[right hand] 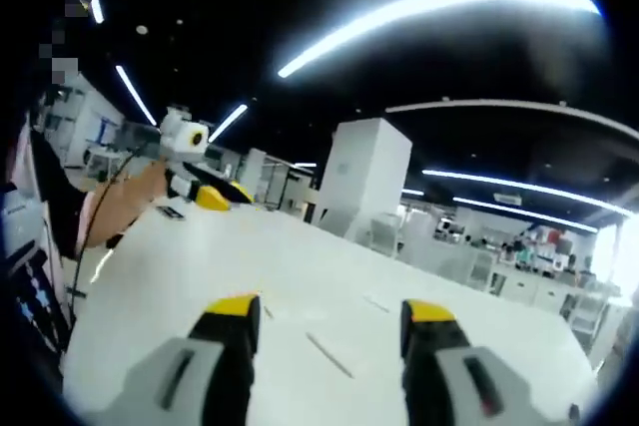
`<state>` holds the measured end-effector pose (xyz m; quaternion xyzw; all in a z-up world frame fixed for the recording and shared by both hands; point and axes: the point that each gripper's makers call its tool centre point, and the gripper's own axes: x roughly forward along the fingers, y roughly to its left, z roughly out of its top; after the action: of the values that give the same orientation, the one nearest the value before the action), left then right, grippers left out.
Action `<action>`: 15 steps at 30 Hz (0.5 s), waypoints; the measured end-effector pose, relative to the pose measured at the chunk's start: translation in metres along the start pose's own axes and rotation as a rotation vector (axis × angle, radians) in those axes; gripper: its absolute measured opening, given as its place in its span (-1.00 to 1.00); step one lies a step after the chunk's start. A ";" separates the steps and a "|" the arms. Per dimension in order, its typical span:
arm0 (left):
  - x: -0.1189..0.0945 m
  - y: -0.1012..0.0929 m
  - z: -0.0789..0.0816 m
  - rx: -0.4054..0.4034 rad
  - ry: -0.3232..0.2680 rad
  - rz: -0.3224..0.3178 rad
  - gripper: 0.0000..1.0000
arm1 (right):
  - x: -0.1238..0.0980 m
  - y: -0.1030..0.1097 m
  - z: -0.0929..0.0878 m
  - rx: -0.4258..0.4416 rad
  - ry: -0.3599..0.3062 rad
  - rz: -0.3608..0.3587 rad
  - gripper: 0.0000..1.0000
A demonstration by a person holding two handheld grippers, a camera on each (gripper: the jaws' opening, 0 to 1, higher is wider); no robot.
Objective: Locate the socket holder cover, grip the socket holder cover, clip it into the socket holder slot.
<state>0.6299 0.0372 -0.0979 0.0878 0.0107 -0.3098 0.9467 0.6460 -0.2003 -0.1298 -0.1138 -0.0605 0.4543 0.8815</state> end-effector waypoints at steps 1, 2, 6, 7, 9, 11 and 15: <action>-0.007 0.004 0.000 -0.011 -0.029 0.010 -0.09 | -0.004 0.001 0.004 -0.005 -0.009 -0.004 0.17; -0.013 0.007 0.000 -0.017 -0.059 0.024 0.01 | -0.010 0.002 0.007 -0.013 -0.023 -0.007 0.18; -0.032 0.020 -0.006 -0.076 -0.163 0.072 0.39 | -0.024 0.005 0.013 -0.011 -0.068 -0.029 0.21; -0.035 0.020 -0.010 -0.100 -0.177 0.072 0.44 | -0.029 0.006 0.013 -0.006 -0.080 -0.033 0.21; -0.039 0.021 -0.018 -0.115 -0.179 0.068 0.46 | -0.035 0.006 0.012 0.005 -0.099 -0.045 0.22; -0.041 0.020 -0.026 -0.116 -0.176 0.069 0.49 | -0.043 0.006 0.007 0.009 -0.098 -0.068 0.23; -0.045 0.021 -0.035 -0.133 -0.223 0.089 0.71 | -0.050 0.002 0.001 -0.008 -0.101 -0.098 0.32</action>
<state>0.6076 0.0861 -0.1260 -0.0096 -0.0781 -0.2737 0.9586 0.6154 -0.2401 -0.1296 -0.0914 -0.1122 0.4157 0.8979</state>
